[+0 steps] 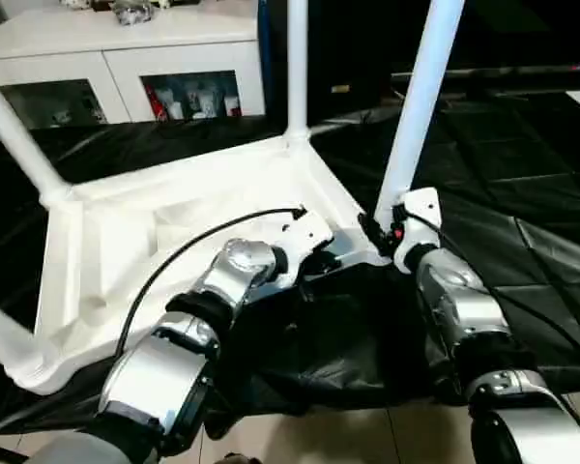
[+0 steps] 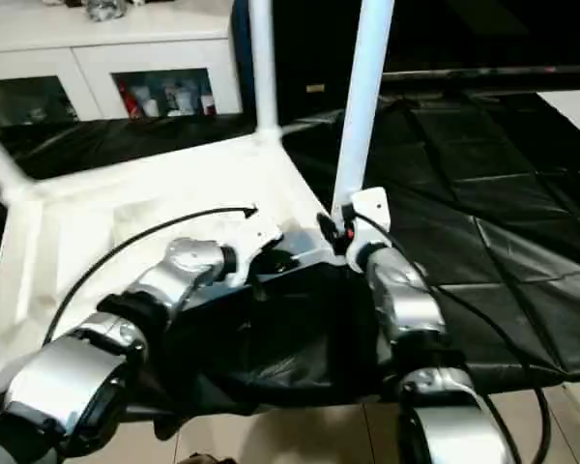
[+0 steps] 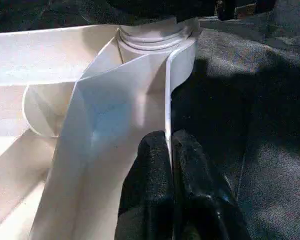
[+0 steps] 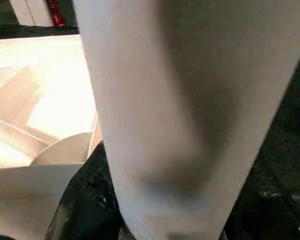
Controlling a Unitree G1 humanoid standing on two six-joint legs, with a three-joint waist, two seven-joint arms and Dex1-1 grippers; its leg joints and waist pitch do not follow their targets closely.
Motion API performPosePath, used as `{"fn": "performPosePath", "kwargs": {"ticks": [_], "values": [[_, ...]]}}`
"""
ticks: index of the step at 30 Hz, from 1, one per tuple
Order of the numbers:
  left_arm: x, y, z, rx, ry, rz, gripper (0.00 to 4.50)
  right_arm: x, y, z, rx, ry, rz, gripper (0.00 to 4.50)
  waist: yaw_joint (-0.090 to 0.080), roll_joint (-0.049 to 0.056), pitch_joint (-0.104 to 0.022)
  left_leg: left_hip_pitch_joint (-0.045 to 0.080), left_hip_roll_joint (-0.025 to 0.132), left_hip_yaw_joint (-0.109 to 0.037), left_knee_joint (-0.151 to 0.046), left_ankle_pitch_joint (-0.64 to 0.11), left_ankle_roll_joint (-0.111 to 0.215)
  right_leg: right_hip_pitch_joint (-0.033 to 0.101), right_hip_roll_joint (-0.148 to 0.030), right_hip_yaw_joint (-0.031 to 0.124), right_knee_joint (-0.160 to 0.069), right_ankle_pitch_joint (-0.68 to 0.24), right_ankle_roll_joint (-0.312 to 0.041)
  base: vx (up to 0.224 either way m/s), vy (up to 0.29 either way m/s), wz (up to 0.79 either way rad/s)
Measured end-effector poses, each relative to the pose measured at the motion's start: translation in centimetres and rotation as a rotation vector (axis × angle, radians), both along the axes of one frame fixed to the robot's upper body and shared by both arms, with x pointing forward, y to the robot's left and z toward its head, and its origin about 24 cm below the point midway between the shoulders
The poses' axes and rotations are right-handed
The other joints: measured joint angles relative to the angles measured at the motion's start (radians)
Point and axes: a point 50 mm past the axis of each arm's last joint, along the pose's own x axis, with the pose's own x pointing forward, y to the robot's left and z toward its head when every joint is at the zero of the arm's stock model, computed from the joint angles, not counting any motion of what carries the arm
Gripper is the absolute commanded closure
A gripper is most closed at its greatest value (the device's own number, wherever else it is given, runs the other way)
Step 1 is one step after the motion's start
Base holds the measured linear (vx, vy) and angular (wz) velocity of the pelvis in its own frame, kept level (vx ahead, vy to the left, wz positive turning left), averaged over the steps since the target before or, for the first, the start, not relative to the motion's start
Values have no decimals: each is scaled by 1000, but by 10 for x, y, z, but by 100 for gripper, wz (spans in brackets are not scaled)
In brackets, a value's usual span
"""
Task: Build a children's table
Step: Rotate leg to tighten
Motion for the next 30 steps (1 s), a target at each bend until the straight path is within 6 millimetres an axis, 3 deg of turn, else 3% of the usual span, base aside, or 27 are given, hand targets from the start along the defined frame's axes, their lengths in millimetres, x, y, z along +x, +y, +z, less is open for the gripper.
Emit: {"fn": "performPosePath", "kwargs": {"ticks": [5,11,19,23,30], "values": [[0,6,1,-4,14,-42,450,-5,-3,2,17,-20,98,158,1,6,0,0,0,-1,-3,0,0,0,0,-2,1,0,0,0,0,0],[-4,19,3,-14,35,-147,450,-18,-20,6,-24,-21,352,158,8,9,1,-2,2,-1,-7,0,0,-3,0,-5,1,0,1,0,0,0],[-13,35,1,-13,82,-304,450,-41,-40,12,-73,51,668,158,31,6,3,-2,2,-1,-4,0,0,-3,0,-4,3,0,0,0,0,0],[-18,43,1,-13,114,-381,450,-47,-38,12,-70,89,780,158,33,5,4,-2,2,0,-3,0,0,-3,0,-4,3,0,0,0,0,0],[-24,52,1,-9,143,-447,450,-52,-33,10,-47,129,875,213,42,3,5,-2,2,0,-4,0,0,-4,0,-3,3,0,0,0,0,0]]}}
